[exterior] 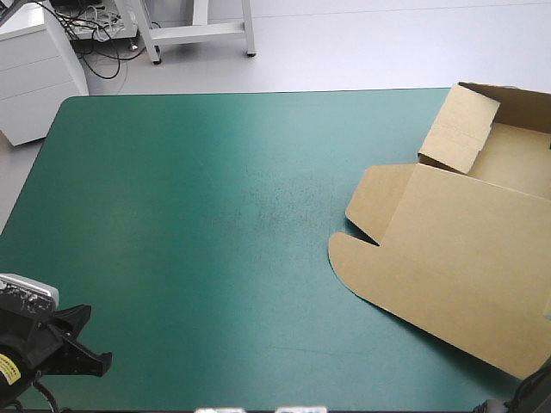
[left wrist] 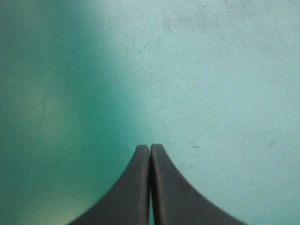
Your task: Fold the box
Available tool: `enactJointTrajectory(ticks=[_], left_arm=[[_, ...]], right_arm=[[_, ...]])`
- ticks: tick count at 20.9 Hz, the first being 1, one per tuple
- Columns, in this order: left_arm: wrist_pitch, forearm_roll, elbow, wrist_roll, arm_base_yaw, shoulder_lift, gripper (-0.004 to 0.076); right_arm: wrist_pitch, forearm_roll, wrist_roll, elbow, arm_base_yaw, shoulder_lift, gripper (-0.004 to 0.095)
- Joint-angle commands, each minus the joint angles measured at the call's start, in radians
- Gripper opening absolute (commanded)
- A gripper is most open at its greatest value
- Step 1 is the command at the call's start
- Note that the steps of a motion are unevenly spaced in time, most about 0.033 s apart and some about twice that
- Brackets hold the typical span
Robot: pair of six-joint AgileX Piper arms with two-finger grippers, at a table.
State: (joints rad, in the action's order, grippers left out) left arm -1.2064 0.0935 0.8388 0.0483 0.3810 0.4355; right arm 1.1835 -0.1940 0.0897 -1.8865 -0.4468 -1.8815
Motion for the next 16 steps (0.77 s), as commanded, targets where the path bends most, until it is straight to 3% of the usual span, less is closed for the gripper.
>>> enactJointTrajectory(ticks=[1, 3, 4, 6, 9, 11, 13, 15, 16], left_arm=[[0.061, 0.005, 0.021, 0.008, 0.001, 0.008, -0.0032], [0.059, 0.011, 0.021, 0.008, 0.001, 0.008, -0.0032], [0.059, 0.024, 0.021, 0.014, 0.001, 0.008, -0.0032], [0.059, 0.028, 0.021, 0.014, 0.001, 0.008, -0.0032], [0.059, 0.026, 0.021, 0.014, 0.001, 0.008, -0.0032], [0.061, 0.024, 0.021, 0.014, 0.001, 0.008, -0.0032], [0.058, 0.024, 0.021, 0.014, 0.001, 0.008, -0.0032], [0.058, 0.024, 0.021, 0.014, 0.001, 0.008, -0.0032], [0.057, 0.024, 0.021, 0.014, 0.001, 0.008, -0.0032]], right_arm=[[-0.033, 0.002, -0.002, -0.024, -0.028, 0.014, 0.0052], [-0.031, 0.027, -0.045, -0.024, -0.039, -0.015, 0.0201], [-0.029, 0.042, -0.047, -0.024, -0.048, -0.034, 0.0373], [-0.029, 0.04, -0.047, -0.024, -0.05, -0.042, 0.0545], [-0.038, 0.009, -0.04, -0.045, -0.055, -0.035, 0.0723], [0.019, 0.022, -0.04, -0.097, -0.058, -0.014, 0.0705], [0.065, 0.095, -0.084, -0.125, -0.058, 0.049, 0.0627], [0.065, 0.215, -0.144, -0.125, -0.058, 0.15, 0.0341], [0.065, 0.295, -0.176, -0.118, -0.057, 0.207, 0.0141]])
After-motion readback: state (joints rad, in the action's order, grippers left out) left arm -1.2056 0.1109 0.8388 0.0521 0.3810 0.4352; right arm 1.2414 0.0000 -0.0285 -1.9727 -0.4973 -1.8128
